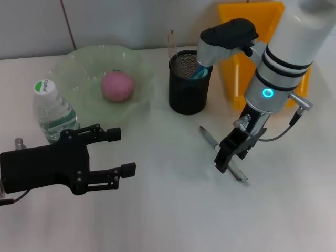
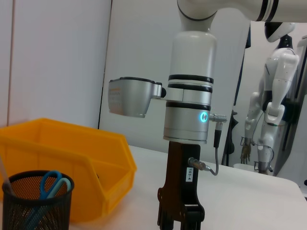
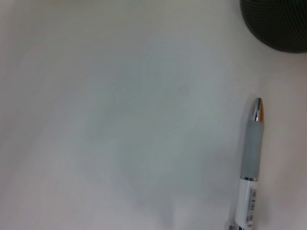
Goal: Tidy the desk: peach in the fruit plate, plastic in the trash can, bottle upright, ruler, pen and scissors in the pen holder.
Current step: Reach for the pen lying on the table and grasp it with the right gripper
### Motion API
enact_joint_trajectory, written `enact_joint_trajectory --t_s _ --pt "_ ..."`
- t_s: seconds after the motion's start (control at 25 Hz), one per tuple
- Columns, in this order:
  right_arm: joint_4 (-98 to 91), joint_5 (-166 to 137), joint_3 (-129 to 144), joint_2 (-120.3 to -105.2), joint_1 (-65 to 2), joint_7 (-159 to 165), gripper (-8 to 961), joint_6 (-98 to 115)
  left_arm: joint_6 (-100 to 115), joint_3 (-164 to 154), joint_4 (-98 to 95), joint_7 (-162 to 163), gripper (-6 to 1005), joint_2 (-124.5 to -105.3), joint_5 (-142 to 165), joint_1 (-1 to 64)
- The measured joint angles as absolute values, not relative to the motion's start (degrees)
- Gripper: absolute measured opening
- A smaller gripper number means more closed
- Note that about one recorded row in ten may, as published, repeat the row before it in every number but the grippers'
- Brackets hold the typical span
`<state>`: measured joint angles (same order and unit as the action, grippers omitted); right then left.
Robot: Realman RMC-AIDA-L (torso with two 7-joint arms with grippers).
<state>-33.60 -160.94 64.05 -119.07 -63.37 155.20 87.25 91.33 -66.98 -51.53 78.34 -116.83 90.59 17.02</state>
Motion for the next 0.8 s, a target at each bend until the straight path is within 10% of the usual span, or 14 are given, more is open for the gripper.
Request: enact_joint_trajectory --t_s 0.8 --pt "-31.3 -160.8 66.3 -119.58 -63.7 156.9 642 84.1 91.2 -66.9 -51.4 78.1 829 -116.16 90.7 17.9"
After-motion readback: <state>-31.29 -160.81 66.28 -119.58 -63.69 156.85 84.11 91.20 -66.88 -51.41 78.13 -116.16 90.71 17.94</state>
